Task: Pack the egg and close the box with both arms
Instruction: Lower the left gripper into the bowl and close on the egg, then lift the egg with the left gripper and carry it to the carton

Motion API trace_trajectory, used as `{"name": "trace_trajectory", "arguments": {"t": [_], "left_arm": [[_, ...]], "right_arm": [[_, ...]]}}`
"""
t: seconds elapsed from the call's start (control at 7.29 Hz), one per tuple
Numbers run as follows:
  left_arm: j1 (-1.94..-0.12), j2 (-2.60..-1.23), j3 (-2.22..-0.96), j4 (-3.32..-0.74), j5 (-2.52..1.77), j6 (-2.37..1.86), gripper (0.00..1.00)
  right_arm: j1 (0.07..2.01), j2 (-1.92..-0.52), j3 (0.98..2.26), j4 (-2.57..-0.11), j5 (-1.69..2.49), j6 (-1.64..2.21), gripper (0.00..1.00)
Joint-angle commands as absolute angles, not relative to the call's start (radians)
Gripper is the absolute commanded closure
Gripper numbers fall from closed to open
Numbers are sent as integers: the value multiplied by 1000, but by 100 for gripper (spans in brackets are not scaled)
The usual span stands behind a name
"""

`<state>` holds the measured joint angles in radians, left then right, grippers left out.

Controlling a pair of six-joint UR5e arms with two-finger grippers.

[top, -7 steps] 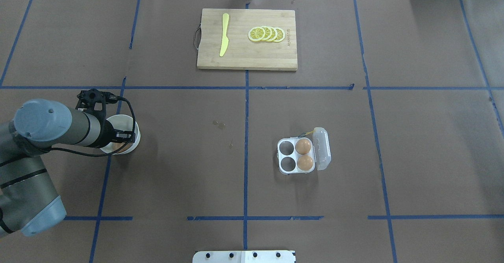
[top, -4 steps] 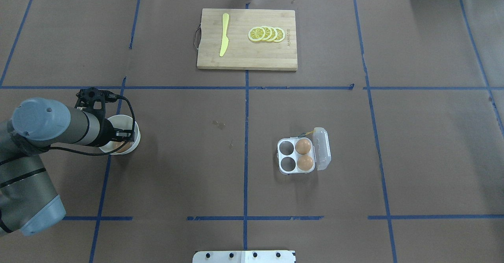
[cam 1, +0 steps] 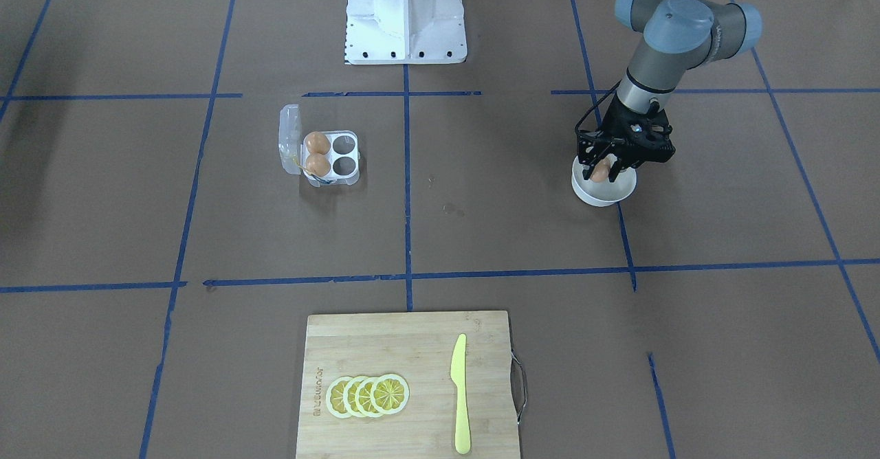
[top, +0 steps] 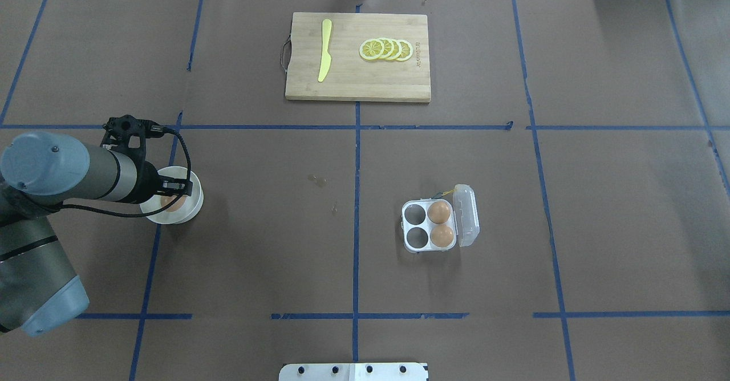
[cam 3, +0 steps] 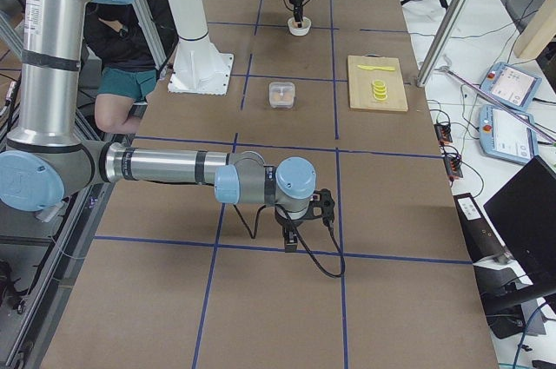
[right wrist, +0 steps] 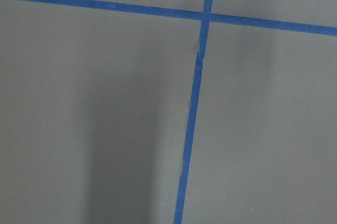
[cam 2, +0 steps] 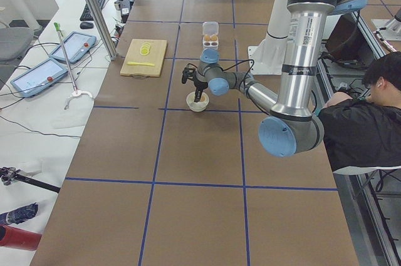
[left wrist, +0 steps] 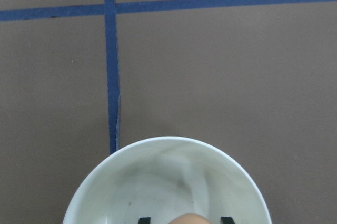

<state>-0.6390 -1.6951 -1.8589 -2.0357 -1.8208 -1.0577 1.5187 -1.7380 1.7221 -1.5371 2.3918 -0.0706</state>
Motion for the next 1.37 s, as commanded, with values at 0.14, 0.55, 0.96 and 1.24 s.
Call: {"name": "trace_trajectory", "arguments": {"t": [0.14, 0.55, 0.96, 1.24], "left_arm": [[-689, -1726, -1913, -2040, -1819, -1052, 93], [-683, -1928, -1888, -2039, -1760, -1054, 100], [-620, -2055, -1829, -2185, -1720, -955, 100], [-583, -2057, -1694, -2573, -1724, -763, 100]], "right_arm": [[1519, -1738, 1723, -1537, 2393, -71, 0], [1519, -1738, 1721, -1537, 2390, -71, 0], [1519, -1738, 1721, -1537, 2388, -72, 0], [1519, -1740, 1720, -1537, 2388, -72, 0]]}}
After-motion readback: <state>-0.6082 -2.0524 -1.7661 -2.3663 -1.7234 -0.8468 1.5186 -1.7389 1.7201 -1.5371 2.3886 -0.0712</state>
